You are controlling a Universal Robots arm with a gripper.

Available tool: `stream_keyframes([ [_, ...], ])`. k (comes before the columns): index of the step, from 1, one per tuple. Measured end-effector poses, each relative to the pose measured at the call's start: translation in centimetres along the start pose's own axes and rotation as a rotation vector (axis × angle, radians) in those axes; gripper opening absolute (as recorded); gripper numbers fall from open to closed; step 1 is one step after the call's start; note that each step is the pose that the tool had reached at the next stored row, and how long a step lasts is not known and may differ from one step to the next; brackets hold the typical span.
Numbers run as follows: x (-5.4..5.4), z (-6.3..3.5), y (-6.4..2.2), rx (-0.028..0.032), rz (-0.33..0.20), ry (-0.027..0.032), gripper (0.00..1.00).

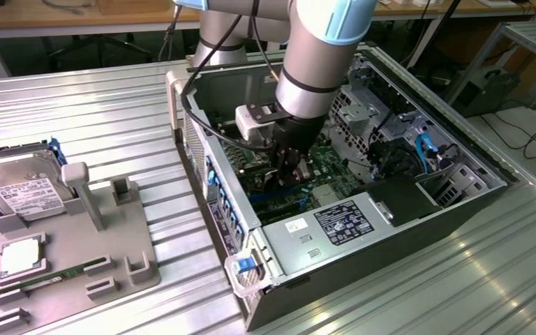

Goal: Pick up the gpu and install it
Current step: 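Insert the gpu into the slot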

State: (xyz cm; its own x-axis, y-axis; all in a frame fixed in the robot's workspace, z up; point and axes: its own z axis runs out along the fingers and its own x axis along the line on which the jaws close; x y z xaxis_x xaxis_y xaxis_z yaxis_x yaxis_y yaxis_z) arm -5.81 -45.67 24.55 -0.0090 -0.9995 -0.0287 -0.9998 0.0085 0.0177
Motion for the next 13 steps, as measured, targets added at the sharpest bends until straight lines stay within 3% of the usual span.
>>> stream_keyframes([
  [13,0.12,-0.01,0.0,0.0,0.0,0.002,0.27],
])
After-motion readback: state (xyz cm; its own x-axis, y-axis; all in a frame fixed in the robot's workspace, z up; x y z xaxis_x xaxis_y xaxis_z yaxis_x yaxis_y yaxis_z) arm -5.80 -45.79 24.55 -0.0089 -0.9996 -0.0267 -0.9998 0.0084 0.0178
